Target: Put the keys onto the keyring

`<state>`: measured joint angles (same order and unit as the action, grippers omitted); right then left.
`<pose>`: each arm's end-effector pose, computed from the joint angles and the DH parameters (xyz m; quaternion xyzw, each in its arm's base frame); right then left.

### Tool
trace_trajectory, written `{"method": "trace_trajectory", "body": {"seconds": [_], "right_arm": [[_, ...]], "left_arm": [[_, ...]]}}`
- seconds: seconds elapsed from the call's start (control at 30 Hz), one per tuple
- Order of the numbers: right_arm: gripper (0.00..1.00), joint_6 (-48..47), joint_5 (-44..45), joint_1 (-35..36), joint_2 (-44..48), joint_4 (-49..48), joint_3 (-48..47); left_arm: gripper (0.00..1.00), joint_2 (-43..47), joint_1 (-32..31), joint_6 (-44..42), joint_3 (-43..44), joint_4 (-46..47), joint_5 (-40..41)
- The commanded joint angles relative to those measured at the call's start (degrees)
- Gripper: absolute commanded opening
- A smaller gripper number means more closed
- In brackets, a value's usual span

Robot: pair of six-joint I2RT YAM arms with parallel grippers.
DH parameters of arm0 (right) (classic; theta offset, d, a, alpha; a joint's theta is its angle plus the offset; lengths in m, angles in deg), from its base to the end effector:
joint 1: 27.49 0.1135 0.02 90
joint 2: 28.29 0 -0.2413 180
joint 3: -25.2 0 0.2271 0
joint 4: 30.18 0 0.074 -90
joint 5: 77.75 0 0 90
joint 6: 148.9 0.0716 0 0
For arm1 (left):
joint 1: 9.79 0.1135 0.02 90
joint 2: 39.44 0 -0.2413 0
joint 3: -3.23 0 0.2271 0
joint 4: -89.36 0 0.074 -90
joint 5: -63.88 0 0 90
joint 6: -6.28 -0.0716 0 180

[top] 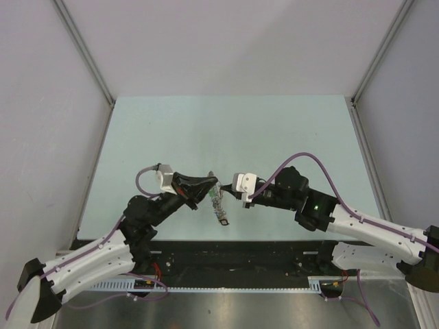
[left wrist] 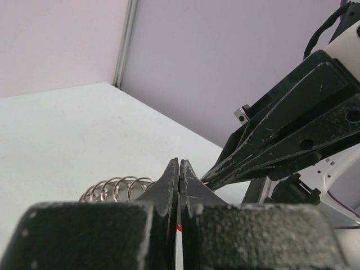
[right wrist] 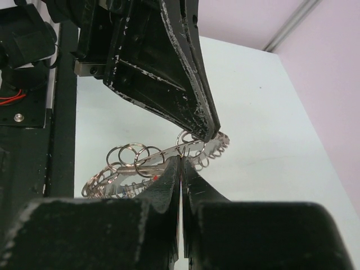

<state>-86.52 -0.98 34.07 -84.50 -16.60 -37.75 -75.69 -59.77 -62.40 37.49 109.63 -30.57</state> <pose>0.1066 0.2312 0.3236 -0.5761 0.4755 0.2748 0.6054 0.1182 -0.1494 0.2939 0.1754 0.5594 -0.4905 0.6448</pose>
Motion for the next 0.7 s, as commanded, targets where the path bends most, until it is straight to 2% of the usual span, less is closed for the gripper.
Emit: {"method": "trace_trajectory", "body": {"seconds": [0.0, 0.03, 0.13, 0.17, 0.27, 0.37, 0.43, 0.5, 0.63, 0.67], "right_arm": [[0.00, 1.6, -3.9, 0.9, -0.9, -2.0, 0.4], [0.00, 0.9, -3.5, 0.7, -0.7, -1.9, 0.4], [0.00, -0.4, -4.1, -0.1, 0.8, -0.7, -0.2], [0.00, -0.9, -4.4, -0.7, 1.3, 0.1, -0.7], [0.00, -2.8, -5.1, -1.7, 1.2, 4.4, -3.0], [0.00, -4.5, -5.9, -1.9, 0.7, 7.5, -5.0], [0.00, -5.3, -6.8, -2.2, 0.1, 9.8, -6.1], [0.00, -6.4, -7.3, -2.4, -0.3, 11.6, -7.3], [0.00, -7.1, -8.5, -2.8, -0.4, 13.4, -8.4], [0.00, -7.2, -8.8, -2.8, -0.3, 13.6, -8.7]], "left_arm": [[0.01, 2.3, 0.1, 1.6, 0.5, 7.8, 5.7], [0.00, 2.9, 0.1, 1.2, 0.6, 6.6, 5.7], [0.16, 6.1, 0.2, -1.4, 1.8, -1.3, 5.2], [0.26, 6.8, 0.1, -2.2, 2.1, -3.1, 5.0], [0.39, 10.1, 0.3, -5.4, 3.3, -10.3, 5.0], [0.45, 11.7, 0.7, -10.6, 6.2, -17.9, 2.3], [0.47, 11.1, 1.0, -15.5, 9.6, -24.0, -2.3], [0.51, 8.5, 1.4, -19.0, 14.0, -31.1, -5.8], [0.53, 1.6, 2.4, -32.6, 22.7, -46.4, -20.0], [0.53, -0.1, 2.8, -34.6, 24.3, -49.2, -21.1]]}}
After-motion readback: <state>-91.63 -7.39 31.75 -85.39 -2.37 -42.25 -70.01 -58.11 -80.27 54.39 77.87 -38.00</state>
